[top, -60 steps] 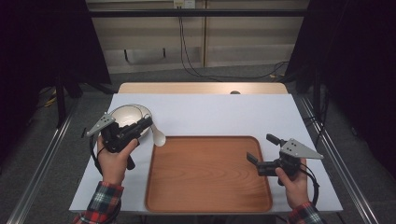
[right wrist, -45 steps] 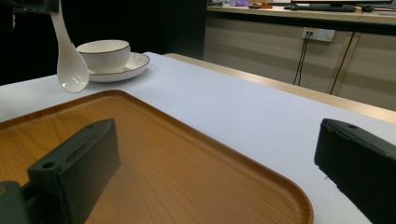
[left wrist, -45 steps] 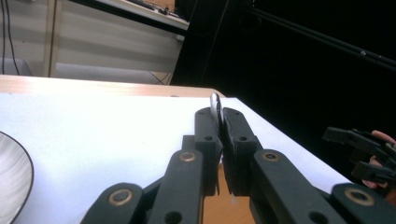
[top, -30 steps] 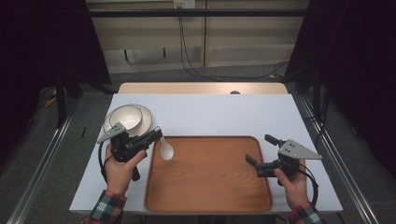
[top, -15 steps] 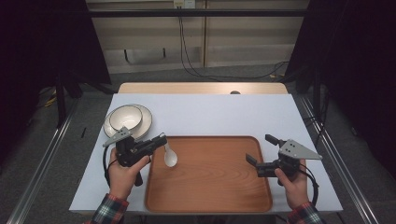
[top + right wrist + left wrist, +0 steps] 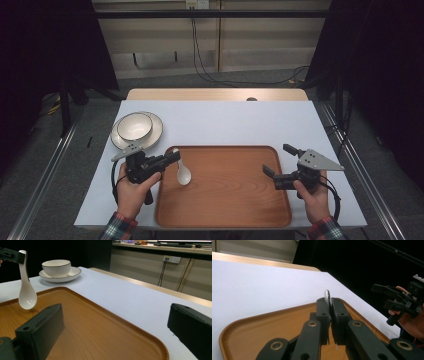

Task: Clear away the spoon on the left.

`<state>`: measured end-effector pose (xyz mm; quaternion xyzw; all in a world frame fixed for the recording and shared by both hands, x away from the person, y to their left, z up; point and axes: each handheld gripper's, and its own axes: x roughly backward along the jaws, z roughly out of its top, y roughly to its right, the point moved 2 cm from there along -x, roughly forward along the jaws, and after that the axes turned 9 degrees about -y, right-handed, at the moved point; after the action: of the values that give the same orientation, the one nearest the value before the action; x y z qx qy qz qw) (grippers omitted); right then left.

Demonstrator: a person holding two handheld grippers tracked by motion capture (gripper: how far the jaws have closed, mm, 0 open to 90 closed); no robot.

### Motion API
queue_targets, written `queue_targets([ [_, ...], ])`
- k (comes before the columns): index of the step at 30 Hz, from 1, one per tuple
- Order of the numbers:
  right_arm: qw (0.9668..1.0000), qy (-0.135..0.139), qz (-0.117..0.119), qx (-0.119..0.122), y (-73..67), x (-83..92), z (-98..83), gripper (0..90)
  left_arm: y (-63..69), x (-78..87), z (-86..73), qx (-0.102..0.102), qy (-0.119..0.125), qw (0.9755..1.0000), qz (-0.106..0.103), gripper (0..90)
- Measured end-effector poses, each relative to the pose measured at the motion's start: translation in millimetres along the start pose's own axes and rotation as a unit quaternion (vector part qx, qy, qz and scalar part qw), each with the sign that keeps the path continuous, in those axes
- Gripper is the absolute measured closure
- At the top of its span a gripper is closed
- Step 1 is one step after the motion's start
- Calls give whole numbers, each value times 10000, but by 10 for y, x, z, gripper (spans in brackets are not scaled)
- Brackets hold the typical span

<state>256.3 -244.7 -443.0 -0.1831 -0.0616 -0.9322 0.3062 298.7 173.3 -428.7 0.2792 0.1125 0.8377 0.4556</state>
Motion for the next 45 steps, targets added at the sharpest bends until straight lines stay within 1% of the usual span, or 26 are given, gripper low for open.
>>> queue_targets([
  [2,10000,-10,-21,9,0,0,-1,3,3,2,-8,28,-10,10000,-7,855],
  [5,10000,-4,-29,22,1,-1,0,3,8,3,-23,6,-42,10000,-30,854],
  [7,10000,-10,-34,9,0,3,-1,3,16,6,-31,44,-37,10000,-36,854],
  [9,10000,-24,-4,6,-1,9,-1,3,16,12,-37,15,-55,10000,-10,855],
  [11,10000,-16,-19,-1,-3,10,1,3,30,8,-50,61,-49,9999,-71,854],
  [15,10000,2,-9,15,-8,9,4,3,46,-4,-82,52,-122,9999,-98,854],
  [16,10000,4,-7,13,-9,10,6,3,52,-9,-85,85,-102,9999,-102,854],
  [18,10000,12,4,25,-8,9,7,3,52,-12,-95,45,-156,9998,-108,854],
  [20,10000,12,-7,8,-12,8,8,3,66,-22,-102,117,-133,9997,-155,854],
  [22,10000,10,-5,33,-11,9,8,3,68,-19,-108,91,-168,9997,-151,854],
  [24,10000,13,3,38,-10,6,9,3,74,-28,-122,152,-177,9996,-176,854],
  [26,10000,16,-10,32,-13,0,11,3,83,-42,-141,188,-216,9994,-204,853],
  [27,10000,-1,-9,27,-13,3,13,3,77,-42,-146,157,-236,9993,-257,853],
  [30,10000,13,9,18,-18,-3,19,3,80,-44,-156,170,-219,9992,-292,853],
  [31,10000,1,7,54,-13,-5,18,3,86,-48,-161,218,-203,9991,-299,853],
  [32,10000,-6,32,15,-15,-7,15,3,80,-47,-166,208,-223,9990,-321,853],
  [33,10000,10,21,30,-12,-17,15,3,81,-52,-170,243,-224,9988,-352,852],
  [34,10000,10,21,30,-12,-17,15,3,73,-53,-173,200,-238,9986,-433,852],
  [35,10000,8,8,23,-14,-17,15,3,70,-58,-175,218,-243,9986,-419,851],
  [36,10000,4,14,21,-16,-19,14,3,64,-66,-177,214,-230,9985,-453,851],
  [38,10000,-9,28,22,-18,-25,13,3,57,-77,-185,192,-267,9985,-429,847],
  [39,10000,-18,16,33,-16,-28,13,3,49,-83,-188,149,-301,9986,-412,845],
  [41,10000,-38,9,26,-15,-29,9,3,30,-106,-198,166,-349,9986,-369,836],
  [43,10000,-31,12,44,-13,-32,8,3,0,-119,-207,116,-396,9987,-296,825],
  [45,10000,-33,11,43,-14,-31,8,3,-20,-126,-219,107,-425,9988,-225,812],
])
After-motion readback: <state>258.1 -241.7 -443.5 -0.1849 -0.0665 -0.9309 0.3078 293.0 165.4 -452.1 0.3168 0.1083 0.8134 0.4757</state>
